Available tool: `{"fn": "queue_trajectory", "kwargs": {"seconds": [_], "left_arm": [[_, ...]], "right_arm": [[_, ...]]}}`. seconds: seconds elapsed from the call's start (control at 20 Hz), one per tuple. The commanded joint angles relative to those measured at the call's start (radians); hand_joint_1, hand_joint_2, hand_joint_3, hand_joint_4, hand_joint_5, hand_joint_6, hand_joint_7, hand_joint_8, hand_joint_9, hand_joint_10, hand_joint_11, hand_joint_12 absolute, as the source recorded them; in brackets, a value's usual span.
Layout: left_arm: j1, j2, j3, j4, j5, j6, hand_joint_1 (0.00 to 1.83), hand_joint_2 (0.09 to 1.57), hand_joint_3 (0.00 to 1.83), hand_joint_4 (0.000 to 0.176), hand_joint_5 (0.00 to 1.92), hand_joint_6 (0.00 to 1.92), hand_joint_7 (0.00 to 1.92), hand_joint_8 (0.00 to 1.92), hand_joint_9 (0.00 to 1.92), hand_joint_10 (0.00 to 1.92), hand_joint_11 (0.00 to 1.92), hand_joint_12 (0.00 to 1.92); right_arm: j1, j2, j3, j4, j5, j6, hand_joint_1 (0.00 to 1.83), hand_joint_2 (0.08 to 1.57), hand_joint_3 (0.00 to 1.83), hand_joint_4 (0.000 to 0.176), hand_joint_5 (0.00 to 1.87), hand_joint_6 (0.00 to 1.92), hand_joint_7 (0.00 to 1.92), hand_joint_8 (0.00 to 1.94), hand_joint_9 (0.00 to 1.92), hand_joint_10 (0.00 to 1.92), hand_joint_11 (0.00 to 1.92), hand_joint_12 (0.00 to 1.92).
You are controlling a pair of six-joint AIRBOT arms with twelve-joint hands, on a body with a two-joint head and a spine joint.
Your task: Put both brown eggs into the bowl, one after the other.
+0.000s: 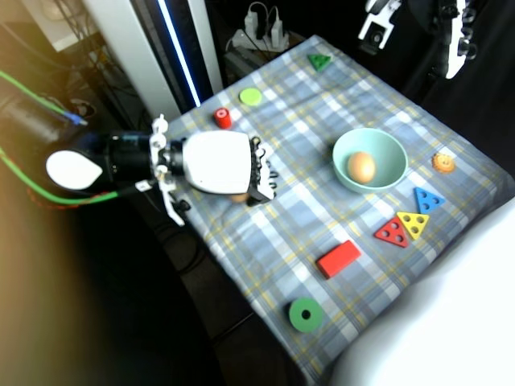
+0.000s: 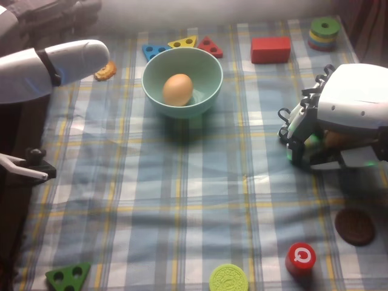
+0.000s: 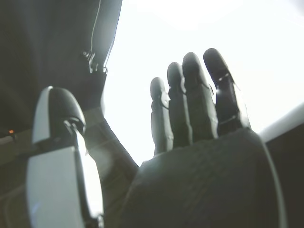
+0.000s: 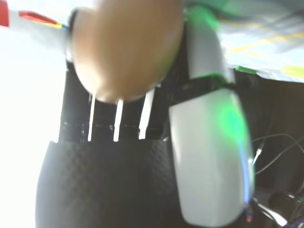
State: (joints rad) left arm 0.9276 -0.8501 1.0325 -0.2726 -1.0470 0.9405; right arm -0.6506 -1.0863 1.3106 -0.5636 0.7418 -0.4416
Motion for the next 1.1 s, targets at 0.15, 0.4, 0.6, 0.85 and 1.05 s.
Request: {"fn": "queue_trajectory", "kwargs": {"seconds": [0.15, 0.4, 0.6, 0.85, 1.05], "left_arm": [[-0.009, -0.001, 0.006, -0.009, -0.131, -0.019, 0.86, 0.92, 0.00, 0.049, 0.44, 0.00, 0.43, 0.00, 0.40, 0.00, 0.03, 0.85], [-0.009, -0.005, 0.008, -0.009, -0.131, -0.022, 0.92, 0.91, 0.00, 0.043, 0.45, 0.00, 0.44, 0.00, 0.41, 0.01, 0.04, 0.86], [0.000, -0.005, 0.008, -0.016, -0.136, -0.030, 0.85, 0.91, 0.00, 0.045, 0.46, 0.01, 0.45, 0.01, 0.42, 0.01, 0.04, 0.87], [0.021, -0.006, 0.007, -0.023, -0.147, -0.049, 0.83, 0.92, 0.00, 0.021, 0.47, 0.00, 0.46, 0.00, 0.42, 0.00, 0.04, 0.87], [0.021, -0.009, 0.007, -0.023, -0.152, -0.052, 0.84, 0.92, 0.00, 0.037, 0.47, 0.00, 0.46, 0.00, 0.43, 0.00, 0.02, 0.92]], "right_arm": [[0.033, 0.015, 0.013, 0.053, 0.098, -0.007, 1.29, 1.05, 0.00, 0.000, 1.18, 0.37, 1.15, 0.94, 1.23, 0.86, 1.07, 1.33], [0.045, 0.006, 0.016, 0.052, 0.098, -0.018, 1.28, 1.06, 0.00, 0.000, 1.14, 0.44, 1.11, 1.01, 1.17, 0.94, 1.04, 1.33], [0.045, 0.009, 0.016, 0.092, 0.105, -0.018, 1.13, 1.04, 0.00, 0.055, 1.15, 0.66, 0.94, 0.91, 0.98, 0.99, 0.83, 1.38], [0.044, 0.026, 0.009, 0.173, 0.161, -0.028, 0.77, 0.93, 0.00, 0.000, 0.65, 0.00, 0.69, 0.04, 0.60, 0.17, 0.28, 0.81], [0.013, 0.112, -0.036, 0.182, 0.158, -0.028, 0.81, 0.88, 0.00, 0.000, 0.56, 0.00, 0.58, 0.00, 0.52, 0.00, 0.22, 0.53]]}}
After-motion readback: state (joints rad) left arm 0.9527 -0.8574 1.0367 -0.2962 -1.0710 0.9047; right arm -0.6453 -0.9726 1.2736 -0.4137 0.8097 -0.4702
